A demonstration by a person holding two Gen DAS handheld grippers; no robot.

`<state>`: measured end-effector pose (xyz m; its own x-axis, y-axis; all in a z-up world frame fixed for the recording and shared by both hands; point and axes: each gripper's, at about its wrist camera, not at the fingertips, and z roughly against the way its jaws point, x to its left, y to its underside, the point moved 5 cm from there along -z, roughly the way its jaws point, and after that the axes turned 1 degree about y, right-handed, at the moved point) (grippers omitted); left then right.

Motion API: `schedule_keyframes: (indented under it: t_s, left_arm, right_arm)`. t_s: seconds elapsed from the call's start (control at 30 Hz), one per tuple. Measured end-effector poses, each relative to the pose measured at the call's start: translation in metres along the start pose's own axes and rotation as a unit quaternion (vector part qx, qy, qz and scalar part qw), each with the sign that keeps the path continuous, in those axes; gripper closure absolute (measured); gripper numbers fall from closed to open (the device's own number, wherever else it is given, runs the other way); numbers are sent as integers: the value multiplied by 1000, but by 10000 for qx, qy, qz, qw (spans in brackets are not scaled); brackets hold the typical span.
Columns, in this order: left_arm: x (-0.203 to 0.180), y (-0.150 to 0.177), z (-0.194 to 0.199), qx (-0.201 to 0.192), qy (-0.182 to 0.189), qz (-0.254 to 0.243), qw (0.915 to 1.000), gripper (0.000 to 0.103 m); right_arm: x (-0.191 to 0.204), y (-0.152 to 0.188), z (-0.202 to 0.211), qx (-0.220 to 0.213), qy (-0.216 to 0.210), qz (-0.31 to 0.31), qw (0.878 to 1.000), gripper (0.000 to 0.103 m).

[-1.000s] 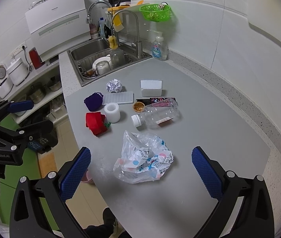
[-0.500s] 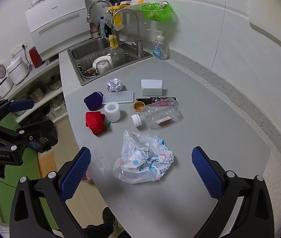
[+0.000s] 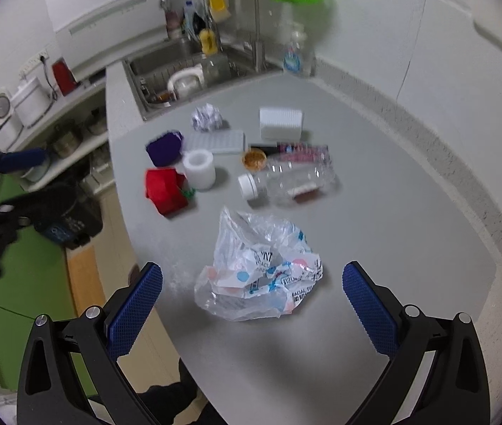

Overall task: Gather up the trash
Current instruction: 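Grasp the clear plastic bag with the right tool while the left tool grasps the red cloth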

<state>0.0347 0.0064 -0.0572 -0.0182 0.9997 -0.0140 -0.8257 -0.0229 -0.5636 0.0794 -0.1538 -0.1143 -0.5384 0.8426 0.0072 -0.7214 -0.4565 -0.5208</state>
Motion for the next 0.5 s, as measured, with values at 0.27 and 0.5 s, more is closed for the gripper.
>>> schedule_keyframes:
  t_s: [0.27,0.5]
  left_arm:
    - [6,-2,-9,0,198,195,9996,3]
    - [19,-8,-24,-34,66,292,9995,3]
  right_arm:
    - [-14,6,-58,625,96,-134,9979,6]
    - [-13,6,-93,1042,229,141,9942,6]
